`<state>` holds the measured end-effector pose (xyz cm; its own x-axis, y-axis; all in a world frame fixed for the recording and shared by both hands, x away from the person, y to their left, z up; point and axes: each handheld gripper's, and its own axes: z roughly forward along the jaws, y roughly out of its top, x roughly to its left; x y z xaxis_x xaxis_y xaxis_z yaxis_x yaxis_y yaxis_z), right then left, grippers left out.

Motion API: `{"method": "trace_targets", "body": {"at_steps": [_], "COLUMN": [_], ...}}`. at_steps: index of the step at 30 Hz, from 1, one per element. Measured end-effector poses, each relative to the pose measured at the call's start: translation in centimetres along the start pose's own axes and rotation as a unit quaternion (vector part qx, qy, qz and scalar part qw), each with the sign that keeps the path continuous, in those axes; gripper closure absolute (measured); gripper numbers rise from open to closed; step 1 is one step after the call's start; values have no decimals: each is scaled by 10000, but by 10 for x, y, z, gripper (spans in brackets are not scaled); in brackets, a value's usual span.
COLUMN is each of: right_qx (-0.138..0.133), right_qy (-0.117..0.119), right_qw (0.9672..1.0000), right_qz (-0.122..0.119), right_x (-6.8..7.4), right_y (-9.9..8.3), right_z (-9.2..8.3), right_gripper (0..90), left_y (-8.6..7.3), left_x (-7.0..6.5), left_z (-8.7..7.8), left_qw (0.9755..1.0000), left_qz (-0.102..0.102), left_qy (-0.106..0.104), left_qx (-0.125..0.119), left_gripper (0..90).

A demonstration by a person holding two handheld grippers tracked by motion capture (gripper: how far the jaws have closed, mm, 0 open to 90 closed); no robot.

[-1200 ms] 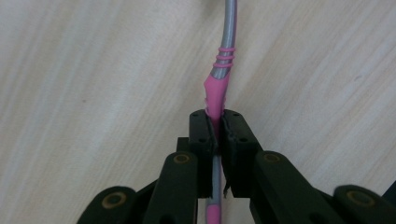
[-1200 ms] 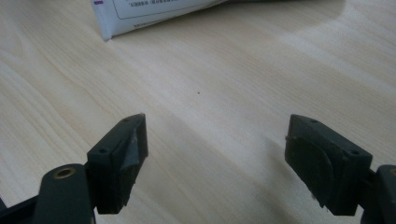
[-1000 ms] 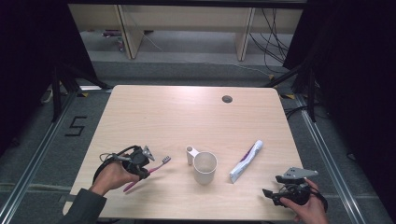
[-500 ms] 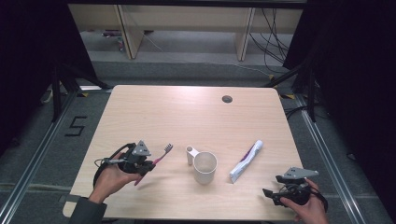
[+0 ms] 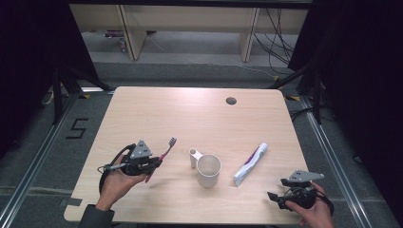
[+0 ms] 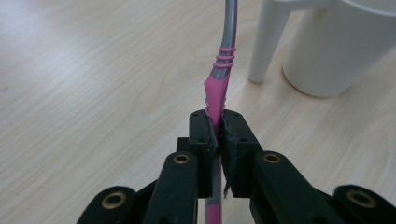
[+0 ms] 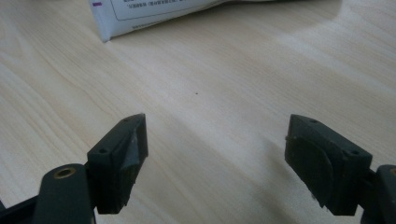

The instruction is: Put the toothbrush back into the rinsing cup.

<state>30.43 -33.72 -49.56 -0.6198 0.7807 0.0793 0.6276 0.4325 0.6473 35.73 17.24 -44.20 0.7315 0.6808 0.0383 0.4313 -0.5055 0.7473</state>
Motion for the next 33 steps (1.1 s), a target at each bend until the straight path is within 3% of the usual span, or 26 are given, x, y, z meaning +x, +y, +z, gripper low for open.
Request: {"method": "trace_targets", "body": {"at_steps": [2, 3, 5, 12, 18, 25, 28, 33], "right_qx": [-18, 39, -7, -30, -30, -12, -36, -32], "right_qy": [2, 23, 2, 0, 2, -20, -19, -14], "right_qw": [10000, 9999, 10000, 10000, 10000, 10000, 10000, 9999], "right_qz": [16, 117, -1, 19, 13, 2, 51, 128], "right_x": [0, 1, 0, 0, 0, 0, 0, 0], "right_y": [0, 1, 0, 0, 0, 0, 0, 1], "right_z": [0, -1, 0, 0, 0, 0, 0, 0], "right_gripper": [221, 221, 222, 221, 221, 221, 221, 221], "left_y": [1, 1, 1, 0, 2, 5, 6, 10], "left_x": [1, 0, 0, 1, 2, 3, 3, 1], "left_z": [-1, 0, -1, 0, -2, -6, -7, -6], "left_qw": [9999, 9997, 9990, 9982, 9951, 9857, 9817, 9772], "left_qz": [-3, -111, -146, -257, -374, -548, -641, -708], "left_qy": [61, 78, 168, 166, 278, 375, 386, 308], "left_qx": [-107, -205, -383, -520, -871, -1552, -1752, -1977], "left_gripper": [827, 828, 827, 827, 827, 827, 827, 827]}}
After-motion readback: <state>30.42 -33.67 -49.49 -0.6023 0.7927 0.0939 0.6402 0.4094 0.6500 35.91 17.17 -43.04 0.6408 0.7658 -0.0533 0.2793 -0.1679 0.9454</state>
